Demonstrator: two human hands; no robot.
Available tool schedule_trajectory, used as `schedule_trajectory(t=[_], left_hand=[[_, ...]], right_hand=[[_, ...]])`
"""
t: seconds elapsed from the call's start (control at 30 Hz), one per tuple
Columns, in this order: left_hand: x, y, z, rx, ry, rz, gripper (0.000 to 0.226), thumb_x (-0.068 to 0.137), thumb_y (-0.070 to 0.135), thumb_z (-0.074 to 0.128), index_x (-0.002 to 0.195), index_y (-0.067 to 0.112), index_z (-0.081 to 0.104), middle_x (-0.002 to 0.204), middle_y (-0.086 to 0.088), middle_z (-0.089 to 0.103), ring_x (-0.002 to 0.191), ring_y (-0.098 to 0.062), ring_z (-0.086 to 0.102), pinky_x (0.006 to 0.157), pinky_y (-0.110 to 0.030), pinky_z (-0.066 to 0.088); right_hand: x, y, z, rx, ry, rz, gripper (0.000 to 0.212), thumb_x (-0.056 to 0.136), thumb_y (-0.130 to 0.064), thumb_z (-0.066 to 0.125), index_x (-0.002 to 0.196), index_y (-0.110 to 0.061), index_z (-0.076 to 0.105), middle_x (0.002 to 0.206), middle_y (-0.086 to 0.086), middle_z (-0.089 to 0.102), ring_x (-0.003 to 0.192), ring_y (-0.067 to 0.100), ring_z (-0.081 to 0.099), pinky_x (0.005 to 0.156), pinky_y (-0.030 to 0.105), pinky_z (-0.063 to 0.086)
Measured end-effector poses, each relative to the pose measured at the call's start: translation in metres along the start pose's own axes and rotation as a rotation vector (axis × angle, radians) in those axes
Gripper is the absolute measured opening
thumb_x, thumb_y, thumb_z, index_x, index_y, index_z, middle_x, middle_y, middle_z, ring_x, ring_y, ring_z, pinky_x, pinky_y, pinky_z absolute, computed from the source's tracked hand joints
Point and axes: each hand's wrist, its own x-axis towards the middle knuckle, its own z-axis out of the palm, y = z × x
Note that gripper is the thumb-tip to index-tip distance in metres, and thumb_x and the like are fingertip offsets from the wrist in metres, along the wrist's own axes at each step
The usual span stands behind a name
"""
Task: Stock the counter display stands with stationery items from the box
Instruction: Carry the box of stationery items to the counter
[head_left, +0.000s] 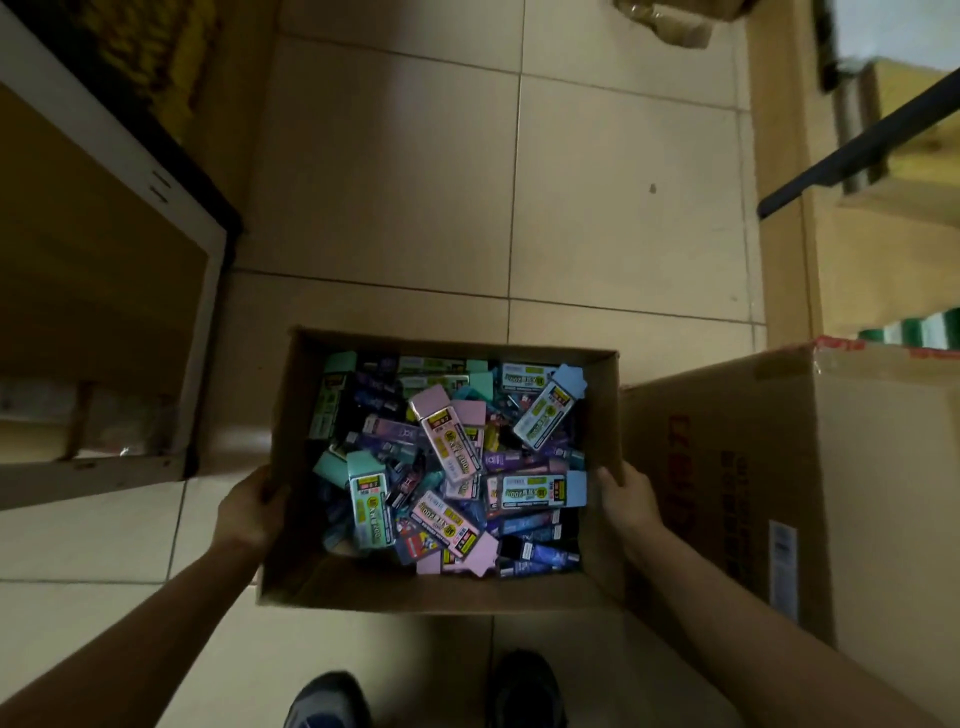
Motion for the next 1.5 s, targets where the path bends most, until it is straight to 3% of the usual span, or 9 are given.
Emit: schedule_trajectory(t=[0.2, 0.4, 0.5, 0.63, 0.77, 0.9, 1.1, 1.23, 1.5], left_hand=[[-0.032, 0.016, -0.028, 0.042, 0.037, 0.042, 0.022, 0.091, 0.002, 0.056, 0.110, -0.004, 0.064, 0.104, -0.027, 0.066, 0.097, -0.041, 0.059, 0.078, -0.038, 0.040], [-0.110, 0.060, -0.106, 0.035, 0.062, 0.097, 0.020, 0.091, 0.005, 0.056, 0.107, -0.002, 0.065, 0.104, -0.025, 0.066, 0.095, -0.039, 0.059, 0.075, -0.035, 0.038], [-0.159, 0.105, -0.162, 0.046, 0.085, 0.124, 0.023, 0.092, 0.009, 0.055, 0.110, -0.003, 0.064, 0.107, -0.028, 0.065, 0.099, -0.041, 0.058, 0.078, -0.038, 0.039], [-0.228, 0.166, -0.240, 0.040, 0.080, 0.172, 0.025, 0.096, 0.013, 0.051, 0.110, -0.003, 0.062, 0.104, -0.029, 0.064, 0.094, -0.040, 0.059, 0.076, -0.040, 0.043], [-0.284, 0.228, -0.319, 0.058, 0.079, 0.278, 0.022, 0.096, 0.010, 0.048, 0.105, -0.004, 0.061, 0.096, -0.025, 0.064, 0.086, -0.035, 0.059, 0.073, -0.044, 0.046], [-0.337, 0.289, -0.391, 0.036, 0.135, 0.466, 0.017, 0.095, 0.011, 0.050, 0.101, 0.001, 0.064, 0.089, -0.017, 0.064, 0.083, -0.033, 0.060, 0.070, -0.041, 0.045], [-0.376, 0.373, -0.451, -0.050, 0.208, 0.552, 0.026, 0.098, 0.022, 0.047, 0.097, 0.005, 0.067, 0.080, -0.016, 0.065, 0.069, -0.026, 0.055, 0.060, -0.036, 0.040], [-0.370, 0.434, -0.468, -0.083, 0.198, 0.605, 0.024, 0.098, 0.024, 0.046, 0.088, 0.012, 0.064, 0.071, -0.015, 0.063, 0.063, -0.032, 0.056, 0.055, -0.034, 0.038], [-0.329, 0.574, -0.488, -0.104, 0.304, 0.582, 0.025, 0.097, 0.022, 0.049, 0.082, 0.010, 0.064, 0.066, -0.013, 0.062, 0.061, -0.030, 0.057, 0.056, -0.040, 0.045]], right_hand=[[-0.037, -0.011, -0.023, 0.036, 0.064, -0.079, 0.018, 0.098, -0.010, 0.044, 0.105, -0.009, 0.060, 0.087, 0.004, 0.060, 0.074, 0.013, 0.055, 0.058, 0.025, 0.039], [-0.130, -0.046, -0.090, 0.102, 0.056, -0.152, 0.013, 0.098, -0.012, 0.046, 0.093, -0.011, 0.058, 0.083, 0.000, 0.061, 0.075, 0.008, 0.058, 0.058, 0.021, 0.043], [-0.189, -0.091, -0.138, 0.150, 0.069, -0.186, 0.014, 0.097, -0.008, 0.046, 0.088, -0.013, 0.055, 0.072, -0.005, 0.056, 0.068, 0.009, 0.053, 0.050, 0.009, 0.040], [-0.275, -0.154, -0.207, 0.157, 0.110, -0.241, 0.031, 0.096, -0.005, 0.047, 0.066, -0.015, 0.049, 0.059, -0.003, 0.050, 0.055, 0.009, 0.047, 0.039, 0.008, 0.033], [-0.353, -0.207, -0.275, 0.099, 0.180, -0.322, 0.034, 0.093, -0.008, 0.051, 0.060, -0.016, 0.046, 0.057, 0.000, 0.049, 0.059, 0.019, 0.048, 0.050, 0.022, 0.037], [-0.414, -0.249, -0.330, 0.162, 0.218, -0.384, 0.026, 0.094, -0.010, 0.052, 0.083, 0.013, 0.058, 0.072, 0.023, 0.056, 0.071, 0.022, 0.047, 0.061, 0.031, 0.031], [-0.457, -0.312, -0.386, 0.191, 0.342, -0.414, 0.042, 0.094, -0.016, 0.054, 0.055, -0.020, 0.041, 0.051, -0.002, 0.041, 0.051, 0.015, 0.038, 0.048, 0.028, 0.027], [-0.442, -0.360, -0.419, 0.207, 0.353, -0.447, 0.039, 0.094, -0.018, 0.054, 0.056, -0.020, 0.044, 0.054, -0.003, 0.042, 0.062, 0.019, 0.040, 0.061, 0.032, 0.031], [-0.370, -0.496, -0.481, 0.164, 0.326, -0.545, 0.041, 0.094, -0.013, 0.054, 0.059, -0.013, 0.034, 0.056, 0.004, 0.031, 0.059, 0.018, 0.029, 0.054, 0.034, 0.019]])
